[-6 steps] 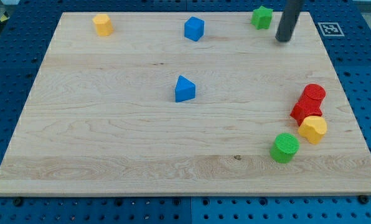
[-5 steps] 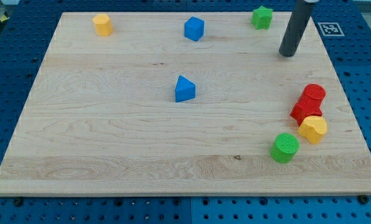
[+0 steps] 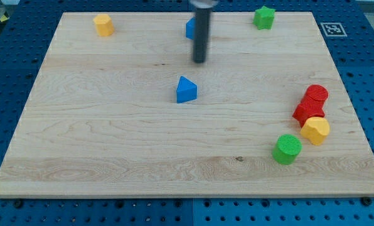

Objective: Place your arm parallel to the blue triangle

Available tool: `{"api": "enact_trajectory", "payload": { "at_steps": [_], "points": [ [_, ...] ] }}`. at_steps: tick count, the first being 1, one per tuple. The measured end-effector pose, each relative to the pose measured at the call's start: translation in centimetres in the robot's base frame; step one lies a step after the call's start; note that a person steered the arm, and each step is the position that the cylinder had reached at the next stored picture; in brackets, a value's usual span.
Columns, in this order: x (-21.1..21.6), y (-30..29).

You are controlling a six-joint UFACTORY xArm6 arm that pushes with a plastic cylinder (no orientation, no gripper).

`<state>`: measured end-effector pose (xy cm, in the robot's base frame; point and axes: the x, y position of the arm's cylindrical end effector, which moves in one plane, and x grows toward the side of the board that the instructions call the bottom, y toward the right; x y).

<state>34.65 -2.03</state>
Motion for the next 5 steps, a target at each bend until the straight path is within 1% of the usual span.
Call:
{"api": "enact_trajectory", "payload": {
  "at_steps": [1,2,3,4,5],
  "points": [
    [0.0,-10.0],
    [0.0,-14.2],
    [1.5,-15.3],
    [9.1,-16.3],
    [12.7,-16.3]
  ]
}}
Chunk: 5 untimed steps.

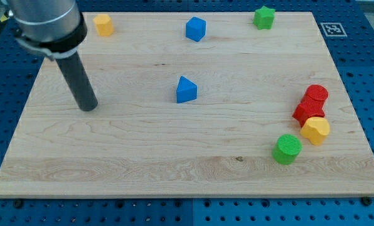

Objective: Place your arm parallel to the blue triangle

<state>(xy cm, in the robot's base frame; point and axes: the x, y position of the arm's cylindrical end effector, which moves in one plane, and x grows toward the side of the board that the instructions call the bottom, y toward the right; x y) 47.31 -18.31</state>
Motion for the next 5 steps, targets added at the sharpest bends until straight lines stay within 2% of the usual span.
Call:
{"api": "enact_trajectory", "payload": {
  "at_steps": [1,2,3,4,5],
  "points": [
    [0.8,0.6],
    [2.2,8.9],
    [2.4,14.2],
    [2.4,14.2],
    [4.5,7.5]
  ]
}}
